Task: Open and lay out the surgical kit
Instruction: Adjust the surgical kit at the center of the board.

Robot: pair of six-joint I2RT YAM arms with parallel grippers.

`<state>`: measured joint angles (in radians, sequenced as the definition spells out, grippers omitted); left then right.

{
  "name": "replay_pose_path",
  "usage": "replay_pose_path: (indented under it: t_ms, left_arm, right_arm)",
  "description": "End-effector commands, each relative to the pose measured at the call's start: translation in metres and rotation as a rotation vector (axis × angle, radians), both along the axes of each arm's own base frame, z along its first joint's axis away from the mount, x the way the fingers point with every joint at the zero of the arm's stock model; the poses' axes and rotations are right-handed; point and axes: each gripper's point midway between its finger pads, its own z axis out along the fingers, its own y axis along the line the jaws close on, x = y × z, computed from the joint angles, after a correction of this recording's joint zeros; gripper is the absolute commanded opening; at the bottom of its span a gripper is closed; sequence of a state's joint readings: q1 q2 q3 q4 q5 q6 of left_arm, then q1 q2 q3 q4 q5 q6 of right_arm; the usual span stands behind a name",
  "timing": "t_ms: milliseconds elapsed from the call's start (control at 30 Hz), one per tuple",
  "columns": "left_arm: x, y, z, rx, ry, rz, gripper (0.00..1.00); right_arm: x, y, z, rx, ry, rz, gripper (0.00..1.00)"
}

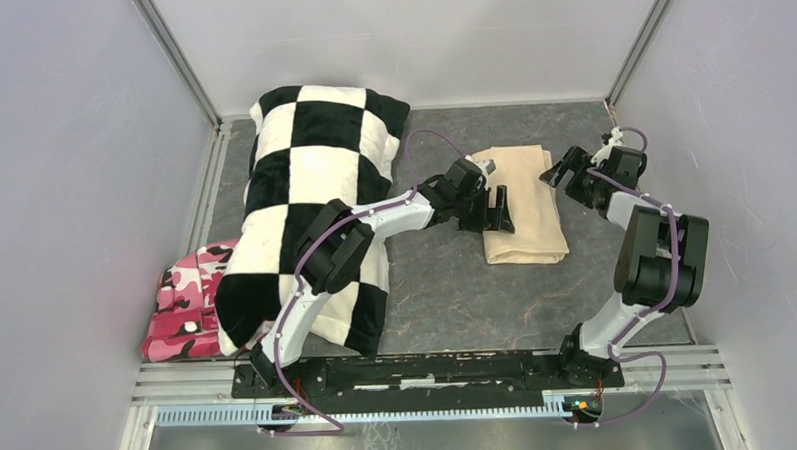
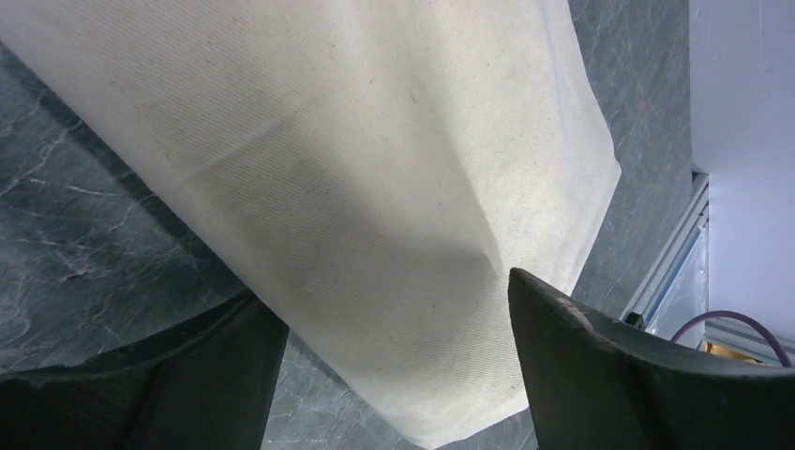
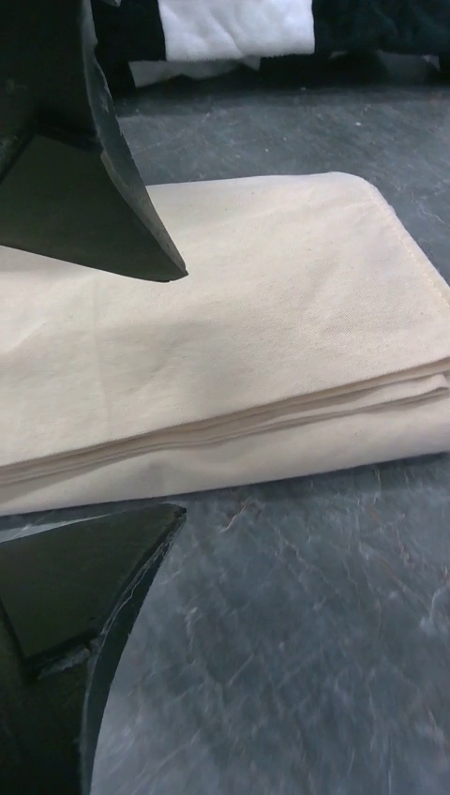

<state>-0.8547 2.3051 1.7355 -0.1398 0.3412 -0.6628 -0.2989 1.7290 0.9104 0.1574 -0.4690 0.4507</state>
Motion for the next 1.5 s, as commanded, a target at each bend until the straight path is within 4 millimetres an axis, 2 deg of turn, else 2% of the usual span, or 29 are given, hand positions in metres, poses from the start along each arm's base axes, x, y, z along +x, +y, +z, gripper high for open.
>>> replay_pose_path:
  t_ms: [0, 133, 167, 333, 433, 500, 567, 667, 700, 767, 800, 933, 1000, 1067, 1233, 1467]
  left_arm:
    - [0.016, 0.005, 0.056, -0.064, -0.093, 0.014, 0.92]
    - [0.001, 0.025, 0.099, -0.093, -0.149, 0.006, 0.95]
    - [-0.007, 0.032, 0.105, -0.095, -0.15, 0.002, 0.95]
    - [-0.044, 0.074, 0.175, -0.139, -0.272, -0.052, 0.97]
    - [-0.053, 0.102, 0.207, -0.108, -0.393, -0.061, 1.0]
    - [-0.052, 0.114, 0.208, -0.064, -0.418, -0.042, 1.0]
    - [-0.053, 0.118, 0.202, -0.045, -0.404, -0.032, 1.0]
    - [-0.065, 0.115, 0.205, -0.096, -0.367, -0.048, 1.0]
    - [-0.069, 0.115, 0.208, -0.127, -0.368, -0.054, 1.0]
    - [-0.071, 0.118, 0.22, -0.154, -0.387, -0.041, 1.0]
    - [-0.071, 0.121, 0.226, -0.156, -0.404, -0.033, 1.0]
    - [-0.07, 0.141, 0.258, -0.143, -0.508, 0.01, 1.0]
    - [-0.07, 0.153, 0.27, -0.13, -0.556, 0.036, 1.0]
    - [-0.071, 0.165, 0.278, -0.113, -0.595, 0.059, 1.0]
    - [-0.072, 0.188, 0.284, -0.06, -0.647, 0.104, 1.0]
    - [-0.072, 0.203, 0.282, -0.014, -0.672, 0.13, 1.0]
  right_arm:
    - [-0.022, -0.023, 0.02, -0.163, 0.015, -0.062, 0.97]
    - [-0.053, -0.024, 0.02, -0.148, 0.017, -0.097, 0.97]
    - [-0.062, -0.023, 0.019, -0.131, 0.01, -0.102, 0.97]
    - [-0.112, -0.038, 0.012, -0.03, -0.015, -0.201, 0.95]
    - [-0.125, -0.021, 0.012, 0.069, -0.048, -0.149, 0.95]
    - [-0.125, 0.004, 0.016, 0.111, -0.073, -0.05, 0.96]
    - [-0.123, 0.025, 0.018, 0.052, -0.058, 0.03, 0.98]
    - [-0.118, 0.027, 0.024, -0.26, 0.032, 0.056, 0.98]
    - [-0.116, 0.035, 0.027, -0.361, 0.057, 0.1, 0.98]
    - [-0.115, 0.05, 0.028, -0.462, 0.116, 0.183, 0.98]
    - [-0.116, 0.068, 0.025, -0.503, 0.131, 0.248, 0.98]
    - [-0.118, 0.085, 0.02, -0.701, 0.184, 0.296, 0.98]
    - [-0.116, 0.097, 0.016, -0.721, 0.188, 0.335, 0.98]
    - [-0.112, 0.102, 0.012, -0.72, 0.197, 0.332, 0.98]
    - [-0.102, 0.112, -0.003, -0.681, 0.187, 0.314, 0.98]
    - [-0.087, 0.103, -0.023, -0.675, 0.206, 0.196, 0.98]
